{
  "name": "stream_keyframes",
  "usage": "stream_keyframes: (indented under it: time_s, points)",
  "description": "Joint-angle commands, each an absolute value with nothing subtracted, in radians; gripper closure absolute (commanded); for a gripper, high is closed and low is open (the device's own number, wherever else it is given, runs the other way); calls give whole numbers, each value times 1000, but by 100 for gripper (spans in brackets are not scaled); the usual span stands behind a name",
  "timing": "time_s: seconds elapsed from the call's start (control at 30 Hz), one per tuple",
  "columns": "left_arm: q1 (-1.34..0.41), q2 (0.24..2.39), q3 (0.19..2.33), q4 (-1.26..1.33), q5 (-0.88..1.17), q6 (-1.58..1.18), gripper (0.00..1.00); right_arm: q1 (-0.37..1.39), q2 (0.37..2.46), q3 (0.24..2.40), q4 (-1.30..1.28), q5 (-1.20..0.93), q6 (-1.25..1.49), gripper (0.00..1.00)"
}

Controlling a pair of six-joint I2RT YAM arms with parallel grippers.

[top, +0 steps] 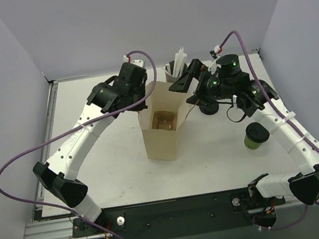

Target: Pack the takeout coffee

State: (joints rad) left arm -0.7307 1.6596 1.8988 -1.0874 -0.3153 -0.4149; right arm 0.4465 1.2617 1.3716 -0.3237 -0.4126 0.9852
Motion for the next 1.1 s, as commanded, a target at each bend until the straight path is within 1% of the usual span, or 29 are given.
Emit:
stream_keyframes:
  time_s: [0.0, 0.27, 0.43, 0.57, 0.7, 0.93, 1.07]
  points:
    - [-707, 1631, 1947, -1080, -351, -431, 100, 445, 1253, 1436, -472, -456, 922, 0]
    - [-689, 1638, 1945, -1060, -318, -405, 100, 468, 1353, 1463, -552, -678, 825, 0]
    - [-677, 1646, 1944, -1057, -311, -400, 100, 492, 1371, 1486, -594, -721, 793, 0]
    - [-657, 1649, 1939, -1048, -298, -405, 100, 499, 1373, 1480, -601, -829, 779, 0]
    - [-640, 1660, 1950, -1048, -282, -402, 100, 500, 1364, 1468, -603, -886, 773, 0]
    - [-626, 1664, 1956, -1043, -256, -388, 100, 491, 1330, 1450, -621, -940, 758, 0]
    - [-626, 1640, 1918, -1011, -230, -385, 100, 466, 1284, 1499, -638, -868, 761, 0]
